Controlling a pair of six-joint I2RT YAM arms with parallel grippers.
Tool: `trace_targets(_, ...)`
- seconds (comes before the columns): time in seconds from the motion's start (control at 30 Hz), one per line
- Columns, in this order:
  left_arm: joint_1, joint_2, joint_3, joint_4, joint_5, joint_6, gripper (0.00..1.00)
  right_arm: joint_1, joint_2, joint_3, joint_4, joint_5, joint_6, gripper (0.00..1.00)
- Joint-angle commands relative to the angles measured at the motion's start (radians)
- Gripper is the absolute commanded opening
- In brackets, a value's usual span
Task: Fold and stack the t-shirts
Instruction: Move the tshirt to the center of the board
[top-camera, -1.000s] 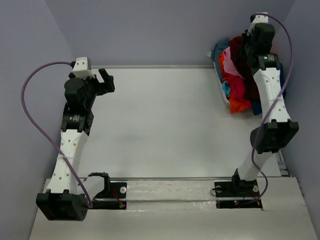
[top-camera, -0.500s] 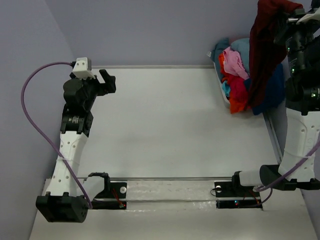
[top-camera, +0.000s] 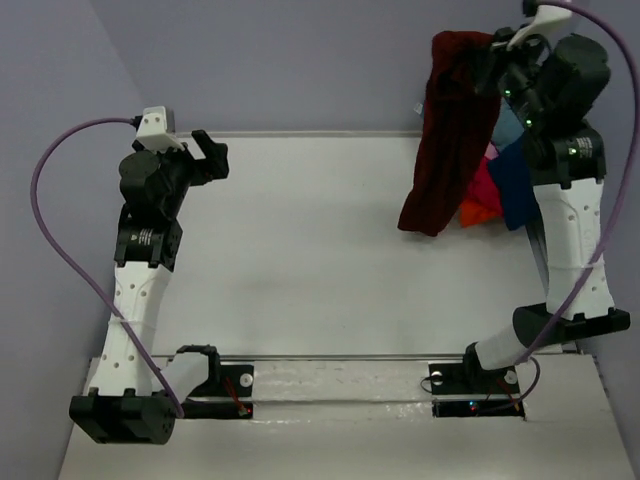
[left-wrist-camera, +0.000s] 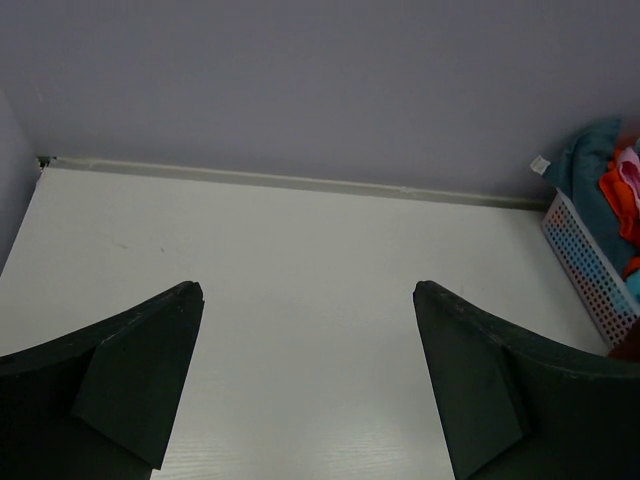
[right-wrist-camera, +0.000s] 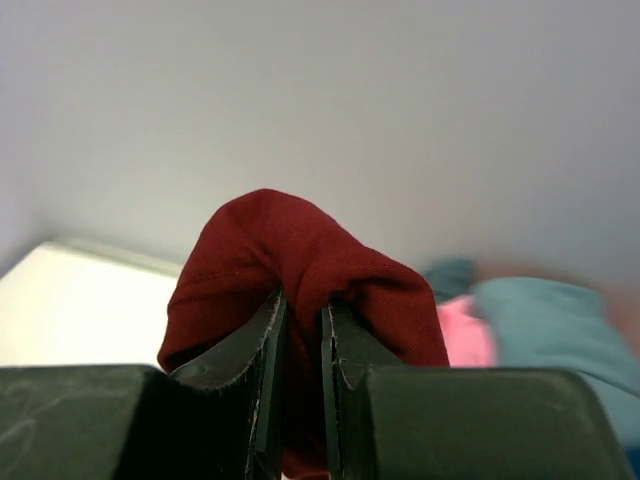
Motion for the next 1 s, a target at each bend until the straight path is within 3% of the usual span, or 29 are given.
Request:
trace_targets(0.0, -0.003, 0.002, 0.102, -0.020, -0.038, -0.025, 0.99, 0.322, 0.087, 0.033, 0.017, -0.015, 0.007, 0.07)
trace_targets(0.2, -0.003, 0.002, 0.165, -0.072, -0.173, -0.031, 0.99, 0.524, 0.153, -0.025, 0.112, 0.111, 0.074, 0.07)
trace_targets(0.33, -0.003, -0.009, 0.162, -0.084, -0.254, -0.089, 0.99, 0.533, 0.052, -0.279, 0.244, 0.189, 0.079, 0.07)
trace_targets(0.4, -0.003, -0.010, 0.159, -0.087, -0.264, -0.115, 0.99, 0.533, 0.006, -0.391, 0.225, 0.220, 0.102, 0.07)
trace_targets(0.5, -0.003, -0.012, 0.152, -0.081, -0.264, -0.106, 0.99, 0.533, -0.008, -0.388, 0.120, 0.147, 0.172, 0.07)
trace_targets(0.7, -0.003, 0.010, 0.156, -0.084, -0.268, -0.077, 0.99, 0.533, -0.010, -0.388, 0.065, 0.081, 0.232, 0.07)
trace_targets(0.97, -0.003, 0.039, 0.103, -0.052, -0.224, -0.113, 0.99, 0.533, 0.157, -0.845, 0.299, -0.070, 0.346, 0.07)
